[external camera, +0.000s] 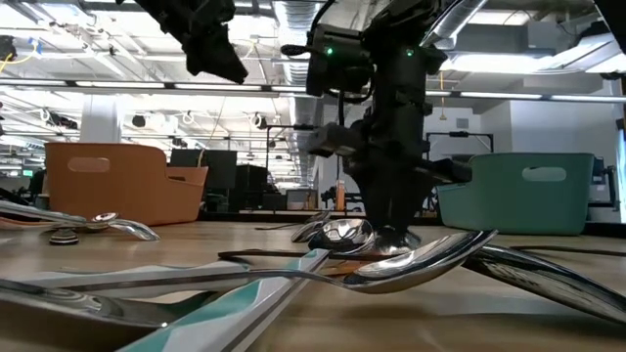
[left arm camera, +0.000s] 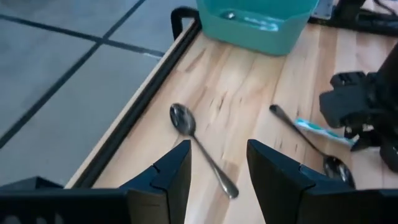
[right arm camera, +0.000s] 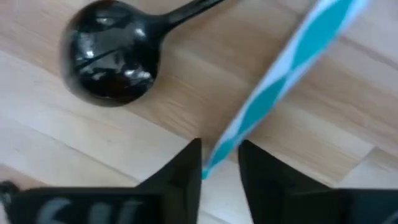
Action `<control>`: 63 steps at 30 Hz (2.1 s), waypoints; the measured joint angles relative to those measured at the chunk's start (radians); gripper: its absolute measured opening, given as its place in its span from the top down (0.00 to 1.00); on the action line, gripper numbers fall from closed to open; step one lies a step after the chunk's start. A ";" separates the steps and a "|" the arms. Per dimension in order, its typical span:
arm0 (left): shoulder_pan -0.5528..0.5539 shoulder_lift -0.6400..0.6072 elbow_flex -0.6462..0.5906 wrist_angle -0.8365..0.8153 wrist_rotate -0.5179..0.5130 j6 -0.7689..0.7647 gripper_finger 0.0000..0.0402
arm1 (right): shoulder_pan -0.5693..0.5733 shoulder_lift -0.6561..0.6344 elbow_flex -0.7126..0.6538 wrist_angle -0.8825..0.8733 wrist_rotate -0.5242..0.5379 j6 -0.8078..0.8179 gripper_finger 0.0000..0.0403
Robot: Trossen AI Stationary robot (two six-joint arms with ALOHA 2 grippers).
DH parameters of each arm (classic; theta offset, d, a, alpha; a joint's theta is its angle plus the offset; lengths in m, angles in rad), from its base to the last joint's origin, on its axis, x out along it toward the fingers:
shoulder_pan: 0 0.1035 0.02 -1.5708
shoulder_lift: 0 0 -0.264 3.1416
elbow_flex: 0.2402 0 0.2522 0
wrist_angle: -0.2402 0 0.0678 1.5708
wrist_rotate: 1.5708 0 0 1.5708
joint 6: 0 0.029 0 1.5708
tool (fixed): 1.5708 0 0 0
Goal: Sort silverware by color (type)
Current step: Put the blue patterned spoon into the blue bin, then put the black spoon into the orange bin
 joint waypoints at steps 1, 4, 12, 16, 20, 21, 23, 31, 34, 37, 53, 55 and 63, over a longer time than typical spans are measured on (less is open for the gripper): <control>0.000 0.000 0.000 -0.022 -0.001 0.000 0.64 | -0.001 0.000 0.000 0.001 0.002 0.000 0.71; 0.000 -0.001 0.000 -0.078 -0.014 0.003 0.64 | -0.014 0.000 -0.001 -0.007 0.003 -0.008 0.81; 0.000 -0.004 0.000 -0.142 -0.020 -0.001 0.64 | -0.039 -0.059 -0.002 -0.033 0.008 -0.063 0.96; 0.000 -0.004 0.000 -0.162 -0.017 -0.010 0.64 | -0.055 -0.133 -0.002 -0.067 0.017 -0.068 0.94; 0.000 -0.004 0.000 -0.163 -0.016 -0.013 0.64 | -0.107 -0.227 -0.002 -0.133 0.097 -0.103 0.94; 0.000 -0.004 0.000 -0.163 -0.016 -0.014 0.64 | -0.125 -0.252 -0.002 -0.156 0.122 -0.118 0.94; 0.000 -0.004 0.000 -0.163 -0.016 -0.019 0.64 | -0.170 -0.303 -0.002 -0.205 0.164 -0.158 0.94; -0.018 -0.004 0.000 -0.141 -0.012 -0.104 0.64 | -0.434 -0.471 -0.001 -0.329 0.305 -0.356 0.94; -0.043 -0.004 0.000 -0.142 -0.009 -0.132 0.64 | -0.531 -0.516 -0.001 -0.347 0.367 -0.421 0.94; -0.075 -0.004 0.000 -0.140 -0.010 -0.177 0.64 | -0.623 -0.528 0.000 -0.380 0.407 -0.488 0.94; -0.225 -0.001 0.000 -0.012 -0.088 -0.381 0.64 | -0.845 -0.524 -0.245 -0.464 0.399 -0.563 0.69; -0.243 0.005 0.000 -0.001 -0.061 -0.361 0.64 | -0.837 -0.524 -0.248 -0.460 0.397 -0.579 0.60; -0.345 0.022 0.000 0.081 -0.095 -0.413 0.64 | -0.715 -0.617 -0.247 -0.394 0.391 -0.629 0.40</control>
